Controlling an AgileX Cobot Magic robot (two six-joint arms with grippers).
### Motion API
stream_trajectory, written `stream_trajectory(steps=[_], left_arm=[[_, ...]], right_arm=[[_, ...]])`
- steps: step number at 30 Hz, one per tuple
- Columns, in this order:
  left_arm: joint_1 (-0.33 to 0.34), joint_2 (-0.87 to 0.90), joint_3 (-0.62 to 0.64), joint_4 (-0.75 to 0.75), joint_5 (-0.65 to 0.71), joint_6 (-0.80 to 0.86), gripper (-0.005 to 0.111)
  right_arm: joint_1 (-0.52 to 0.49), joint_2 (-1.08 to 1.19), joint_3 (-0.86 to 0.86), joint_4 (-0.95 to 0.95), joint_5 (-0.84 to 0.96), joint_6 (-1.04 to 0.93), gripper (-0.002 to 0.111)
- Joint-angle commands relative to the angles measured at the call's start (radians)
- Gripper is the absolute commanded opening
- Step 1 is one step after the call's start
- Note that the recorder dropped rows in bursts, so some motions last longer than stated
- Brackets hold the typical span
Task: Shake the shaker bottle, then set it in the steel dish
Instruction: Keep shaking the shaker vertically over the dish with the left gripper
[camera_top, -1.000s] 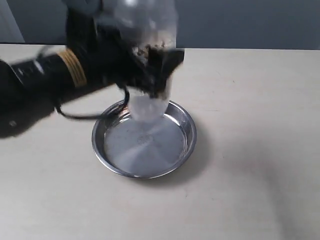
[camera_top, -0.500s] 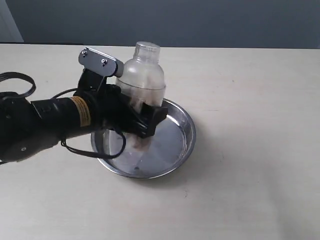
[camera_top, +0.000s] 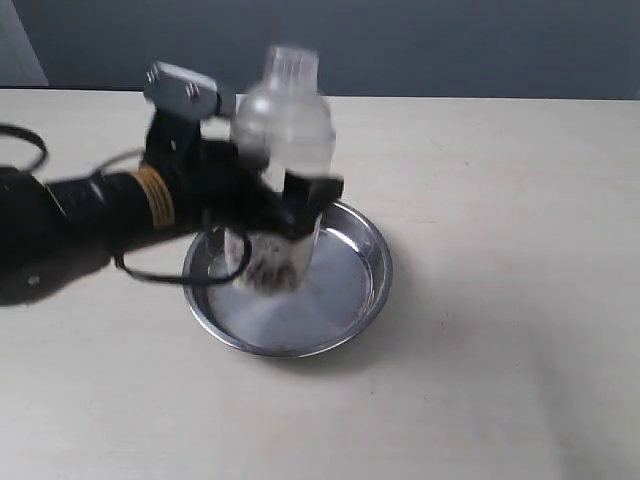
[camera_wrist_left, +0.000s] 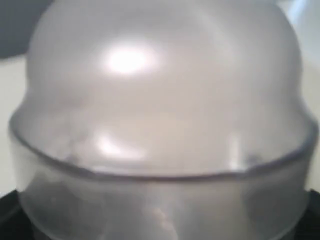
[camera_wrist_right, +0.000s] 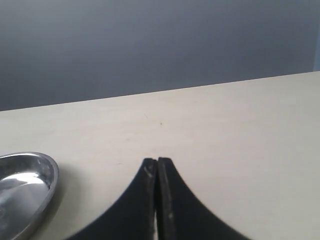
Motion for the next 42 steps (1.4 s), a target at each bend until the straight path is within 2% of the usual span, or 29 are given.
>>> stream_trajectory(steps=[1, 5, 8, 11, 14, 17, 21, 23, 26, 29, 33, 35, 37, 40, 42], left_arm=[[-0.004, -0.098, -0.090, 0.006, 0.018, 0.028, 0.000], [0.006, 0.041, -0.005, -0.021, 0.000, 0.026, 0.000], [0.005, -0.082, -0.081, 0.006, -0.057, 0.029, 0.000], [0.005, -0.167, -0.168, 0.019, 0.024, 0.054, 0.000], [-0.005, -0.048, -0.074, 0.013, 0.110, 0.035, 0.000], [-0.005, 0.089, 0.009, -0.024, 0.037, -0.003, 0.000], [-0.005, -0.081, -0.065, 0.073, -0.040, -0.061, 0.000], [-0.005, -0.138, -0.108, 0.067, -0.003, -0.021, 0.000], [-0.005, -0.052, -0.036, 0.062, 0.059, -0.005, 0.000], [-0.005, 0.059, 0.036, 0.028, 0.002, -0.032, 0.000], [-0.005, -0.114, -0.026, 0.051, -0.137, -0.073, 0.000], [-0.005, -0.169, -0.052, 0.053, -0.082, -0.026, 0.000], [-0.005, -0.118, -0.018, 0.064, 0.013, -0.015, 0.000], [0.007, 0.007, 0.041, 0.019, -0.020, 0.002, 0.000], [0.009, -0.055, -0.006, 0.029, -0.034, -0.010, 0.000]], right_arm=[[0.002, -0.005, 0.001, -0.003, -0.013, -0.004, -0.001], [0.002, -0.005, 0.001, -0.003, -0.013, -0.004, -0.001], [0.002, -0.005, 0.001, -0.003, -0.013, -0.004, -0.001], [0.002, -0.005, 0.001, -0.003, -0.013, -0.004, -0.001], [0.002, -0.005, 0.001, -0.003, -0.011, -0.004, -0.001], [0.002, -0.005, 0.001, -0.003, -0.012, -0.004, -0.001], [0.002, -0.005, 0.001, -0.003, -0.012, -0.004, -0.001], [0.002, -0.005, 0.001, -0.003, -0.012, -0.004, -0.001], [0.002, -0.005, 0.001, -0.003, -0.012, -0.004, -0.001], [0.002, -0.005, 0.001, -0.003, -0.012, -0.004, -0.001], [0.002, -0.005, 0.001, -0.003, -0.012, -0.004, -0.001], [0.002, -0.005, 0.001, -0.003, -0.012, -0.004, -0.001], [0.002, -0.005, 0.001, -0.003, -0.012, -0.004, -0.001], [0.002, -0.005, 0.001, -0.003, -0.012, -0.004, -0.001], [0.002, -0.005, 0.001, -0.003, -0.012, -0.004, -0.001]])
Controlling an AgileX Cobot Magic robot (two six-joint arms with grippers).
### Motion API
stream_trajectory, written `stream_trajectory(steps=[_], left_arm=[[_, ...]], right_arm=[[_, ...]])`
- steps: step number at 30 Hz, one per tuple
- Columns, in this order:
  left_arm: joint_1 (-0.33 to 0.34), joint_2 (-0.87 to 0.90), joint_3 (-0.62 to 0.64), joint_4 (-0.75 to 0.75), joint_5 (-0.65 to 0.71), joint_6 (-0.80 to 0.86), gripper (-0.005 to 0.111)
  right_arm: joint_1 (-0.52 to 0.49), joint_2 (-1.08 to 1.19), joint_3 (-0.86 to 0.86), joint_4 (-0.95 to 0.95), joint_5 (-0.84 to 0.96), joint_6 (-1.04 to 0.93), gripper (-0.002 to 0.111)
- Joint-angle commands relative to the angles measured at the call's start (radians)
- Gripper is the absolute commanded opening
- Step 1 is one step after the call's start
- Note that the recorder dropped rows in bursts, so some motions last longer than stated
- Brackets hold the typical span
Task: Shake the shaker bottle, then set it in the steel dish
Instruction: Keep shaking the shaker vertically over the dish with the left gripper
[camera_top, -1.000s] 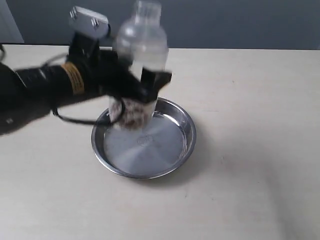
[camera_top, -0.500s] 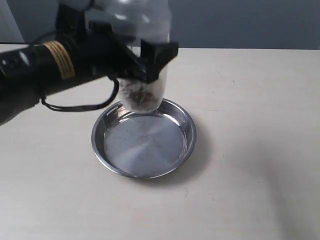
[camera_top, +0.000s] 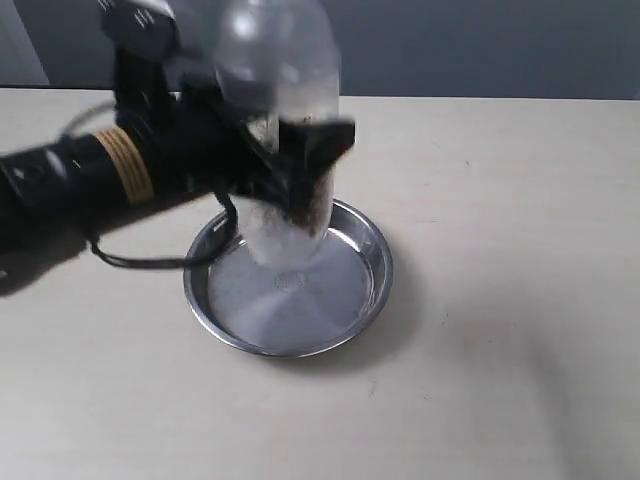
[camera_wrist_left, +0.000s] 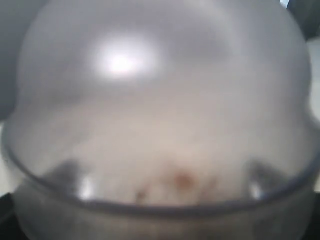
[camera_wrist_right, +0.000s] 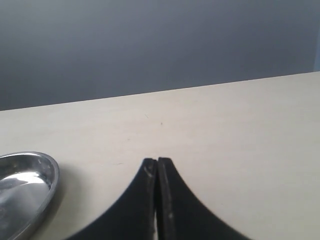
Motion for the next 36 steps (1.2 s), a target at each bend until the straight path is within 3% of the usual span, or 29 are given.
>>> stream_trajectory(steps=[1, 4, 7, 10, 12, 14, 16, 18, 20, 22, 23, 24, 25, 27, 29, 31, 34, 36], left_arm=[[0.006, -0.050, -0.053, 0.002, 0.034, 0.004, 0.000], [0.006, -0.161, -0.158, 0.005, 0.116, 0.068, 0.000], [0.003, -0.078, -0.094, -0.008, 0.224, 0.032, 0.000], [0.004, 0.059, 0.026, -0.006, 0.105, -0.022, 0.000], [0.004, -0.030, -0.007, 0.024, 0.002, -0.052, 0.000], [0.004, -0.149, -0.098, 0.034, 0.049, 0.001, 0.000], [0.004, -0.022, -0.007, 0.000, 0.092, -0.002, 0.000], [0.010, 0.036, 0.012, -0.029, 0.024, -0.009, 0.000], [0.010, -0.065, -0.041, -0.027, -0.024, 0.010, 0.000], [0.045, -0.077, -0.099, -0.282, 0.060, 0.215, 0.000], [0.052, -0.045, -0.091, -0.334, 0.117, 0.218, 0.000], [0.043, -0.014, -0.079, -0.289, 0.176, 0.186, 0.000], [-0.001, 0.060, -0.042, -0.126, 0.199, 0.126, 0.000], [-0.027, 0.058, -0.061, -0.031, 0.155, 0.098, 0.000], [-0.049, -0.117, -0.155, -0.017, 0.151, 0.055, 0.000], [-0.056, -0.162, -0.172, -0.002, 0.151, 0.069, 0.000], [-0.054, -0.055, -0.065, -0.041, 0.200, 0.069, 0.000], [-0.043, 0.055, -0.007, -0.093, 0.160, 0.055, 0.000]], right_arm=[[0.002, -0.005, 0.001, -0.003, -0.012, -0.004, -0.001], [0.002, -0.005, 0.001, -0.003, -0.012, -0.004, -0.001], [0.002, -0.005, 0.001, -0.003, -0.012, -0.004, -0.001], [0.002, -0.005, 0.001, -0.003, -0.009, -0.004, -0.001], [0.002, -0.005, 0.001, -0.003, -0.011, -0.004, -0.001], [0.002, -0.005, 0.001, -0.003, -0.011, -0.004, -0.001], [0.002, -0.005, 0.001, -0.003, -0.011, -0.004, -0.001], [0.002, -0.005, 0.001, -0.003, -0.011, -0.004, -0.001], [0.002, -0.005, 0.001, -0.003, -0.013, -0.004, -0.001], [0.002, -0.005, 0.001, -0.003, -0.012, -0.004, -0.001], [0.002, -0.005, 0.001, -0.003, -0.012, -0.004, -0.001], [0.002, -0.005, 0.001, -0.003, -0.012, -0.004, -0.001], [0.002, -0.005, 0.001, -0.003, -0.012, -0.004, -0.001], [0.002, -0.005, 0.001, -0.003, -0.012, -0.004, -0.001], [0.002, -0.005, 0.001, -0.003, -0.012, -0.004, -0.001], [0.002, -0.005, 0.001, -0.003, -0.012, -0.004, -0.001], [0.002, -0.005, 0.001, -0.003, -0.009, -0.004, -0.001], [0.002, -0.005, 0.001, -0.003, -0.012, -0.004, -0.001]])
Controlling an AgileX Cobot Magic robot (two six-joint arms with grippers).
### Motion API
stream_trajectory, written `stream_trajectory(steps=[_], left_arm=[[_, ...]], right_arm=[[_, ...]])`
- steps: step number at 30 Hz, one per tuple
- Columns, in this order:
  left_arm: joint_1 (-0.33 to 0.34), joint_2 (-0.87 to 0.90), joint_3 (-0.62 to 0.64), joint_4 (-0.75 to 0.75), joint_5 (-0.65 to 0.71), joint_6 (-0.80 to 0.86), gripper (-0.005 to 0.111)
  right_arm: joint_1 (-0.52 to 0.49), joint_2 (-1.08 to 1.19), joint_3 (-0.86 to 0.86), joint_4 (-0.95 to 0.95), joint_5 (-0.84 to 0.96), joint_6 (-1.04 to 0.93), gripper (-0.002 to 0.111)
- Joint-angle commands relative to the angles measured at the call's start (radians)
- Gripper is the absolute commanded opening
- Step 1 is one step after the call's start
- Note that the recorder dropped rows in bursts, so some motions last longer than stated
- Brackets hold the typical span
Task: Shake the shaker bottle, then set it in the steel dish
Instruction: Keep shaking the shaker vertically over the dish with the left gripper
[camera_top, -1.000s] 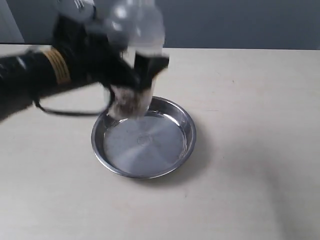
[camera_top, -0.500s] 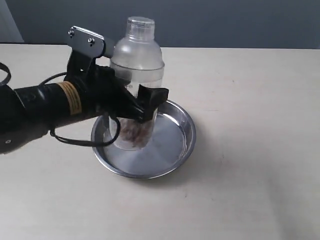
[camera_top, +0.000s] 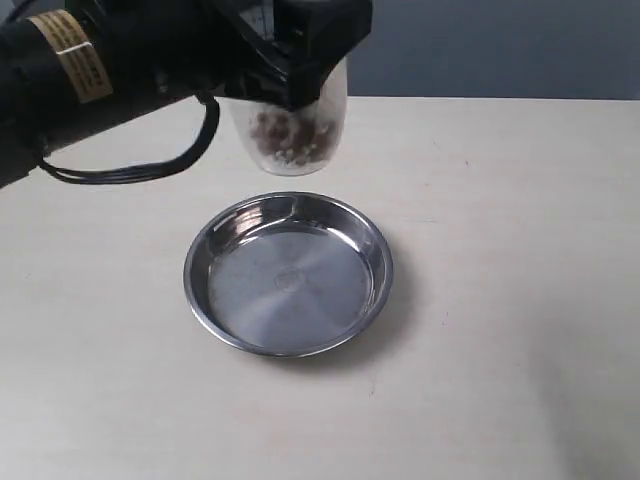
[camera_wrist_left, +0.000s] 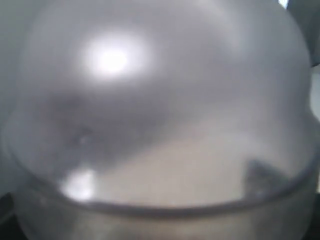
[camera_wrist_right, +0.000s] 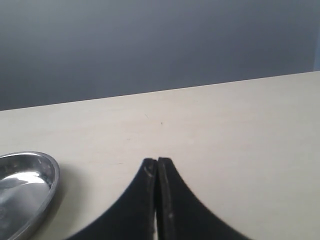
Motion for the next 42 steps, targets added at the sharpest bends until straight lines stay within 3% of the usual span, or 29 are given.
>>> stream_trajectory(steps=[1, 3, 6, 8, 12, 17, 23, 26, 28, 29, 30, 34, 35, 36, 38, 40, 41, 42], left_arm=[[0.010, 0.187, 0.135, -0.056, 0.006, -0.050, 0.000], [0.003, 0.045, 0.057, 0.011, -0.102, -0.105, 0.000], [0.003, -0.032, -0.041, 0.046, -0.010, -0.018, 0.000], [0.003, 0.032, 0.005, 0.023, 0.114, -0.020, 0.000], [0.009, 0.222, 0.124, -0.042, 0.052, -0.026, 0.000], [0.003, 0.029, 0.025, 0.023, -0.090, -0.053, 0.000], [0.010, 0.034, 0.046, 0.023, 0.037, -0.039, 0.000], [0.105, 0.079, 0.089, -0.048, 0.094, 0.093, 0.000], [0.208, 0.106, 0.124, -0.217, 0.020, 0.099, 0.000], [0.238, 0.124, 0.141, -0.311, -0.041, 0.059, 0.000], [0.238, 0.135, 0.146, -0.311, -0.068, -0.002, 0.000], [0.086, 0.143, 0.131, 0.381, -0.211, -0.441, 0.000], [0.052, 0.143, 0.126, 0.416, -0.202, -0.432, 0.000], [0.035, 0.143, 0.126, 0.333, -0.133, -0.359, 0.000], [0.066, 0.153, 0.126, -0.029, 0.018, -0.084, 0.000], [0.122, 0.168, 0.128, -0.476, 0.013, 0.202, 0.000], [0.123, 0.168, 0.128, -0.545, 0.012, 0.207, 0.000], [0.095, 0.151, 0.123, -0.470, 0.033, 0.166, 0.000]], right_arm=[[0.002, -0.005, 0.001, -0.003, -0.014, -0.004, -0.001], [0.002, -0.005, 0.001, -0.003, -0.014, -0.004, -0.001], [0.002, -0.005, 0.001, -0.003, -0.014, -0.004, -0.001], [0.002, -0.005, 0.001, -0.003, -0.014, -0.004, -0.001], [0.002, -0.005, 0.001, -0.003, -0.014, -0.004, -0.001], [0.002, -0.005, 0.001, -0.003, -0.015, -0.004, -0.001], [0.002, -0.005, 0.001, -0.003, -0.015, -0.004, -0.001], [0.002, -0.005, 0.001, -0.003, -0.015, -0.004, -0.001], [0.002, -0.005, 0.001, -0.003, -0.015, -0.004, -0.001], [0.002, -0.005, 0.001, -0.003, -0.015, -0.004, -0.001], [0.002, -0.005, 0.001, -0.003, -0.015, -0.004, -0.001], [0.002, -0.005, 0.001, -0.003, -0.012, -0.004, -0.001], [0.002, -0.005, 0.001, -0.003, -0.014, -0.004, -0.001], [0.002, -0.005, 0.001, -0.003, -0.014, -0.004, -0.001], [0.002, -0.005, 0.001, -0.003, -0.014, -0.004, -0.001], [0.002, -0.005, 0.001, -0.003, -0.014, -0.004, -0.001], [0.002, -0.005, 0.001, -0.003, -0.014, -0.004, -0.001], [0.002, -0.005, 0.001, -0.003, -0.014, -0.004, -0.001]])
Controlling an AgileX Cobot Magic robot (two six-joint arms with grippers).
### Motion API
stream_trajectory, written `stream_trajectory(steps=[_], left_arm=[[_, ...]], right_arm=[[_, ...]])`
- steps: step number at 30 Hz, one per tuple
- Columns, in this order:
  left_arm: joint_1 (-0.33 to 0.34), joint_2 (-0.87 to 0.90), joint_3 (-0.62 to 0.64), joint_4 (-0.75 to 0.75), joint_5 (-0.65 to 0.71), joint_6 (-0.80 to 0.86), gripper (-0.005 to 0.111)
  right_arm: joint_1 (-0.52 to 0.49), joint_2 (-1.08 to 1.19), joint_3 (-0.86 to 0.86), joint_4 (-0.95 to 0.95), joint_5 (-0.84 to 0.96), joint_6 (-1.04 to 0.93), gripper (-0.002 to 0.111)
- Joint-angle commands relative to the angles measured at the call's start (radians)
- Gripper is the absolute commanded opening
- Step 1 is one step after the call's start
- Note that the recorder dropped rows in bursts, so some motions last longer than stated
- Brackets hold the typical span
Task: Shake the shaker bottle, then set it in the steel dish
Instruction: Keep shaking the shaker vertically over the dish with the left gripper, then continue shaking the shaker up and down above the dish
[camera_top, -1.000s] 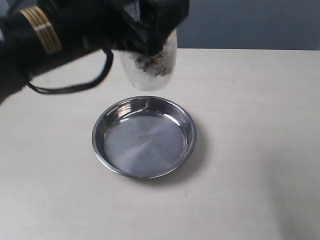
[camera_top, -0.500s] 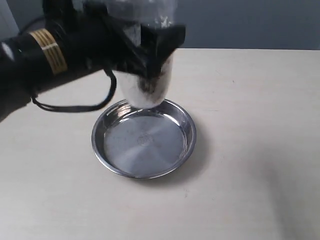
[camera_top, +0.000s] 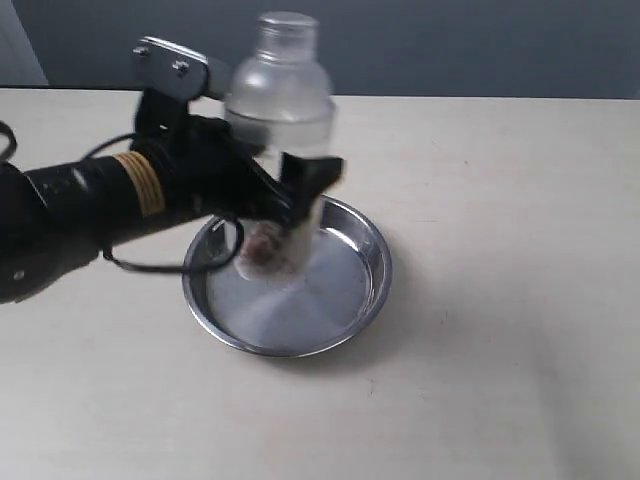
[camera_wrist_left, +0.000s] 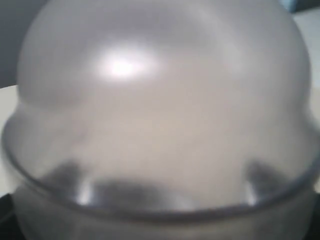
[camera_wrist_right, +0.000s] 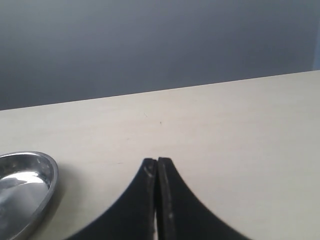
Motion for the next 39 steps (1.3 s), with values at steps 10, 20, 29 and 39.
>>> stream_trajectory(steps=[10, 20, 29, 39], left_arm=[[-0.047, -0.030, -0.013, -0.146, 0.054, 0.072, 0.000], [-0.055, -0.017, -0.011, -0.084, 0.077, 0.042, 0.000], [-0.107, -0.166, -0.192, 0.141, 0.208, -0.038, 0.000], [-0.112, -0.182, -0.255, 0.202, 0.098, -0.034, 0.000]], right_arm=[[0.002, -0.005, 0.001, -0.003, -0.014, -0.004, -0.001], [0.002, -0.005, 0.001, -0.003, -0.014, -0.004, -0.001], [0.002, -0.005, 0.001, -0.007, -0.012, -0.004, -0.001], [0.002, -0.005, 0.001, 0.002, -0.014, -0.004, -0.001]])
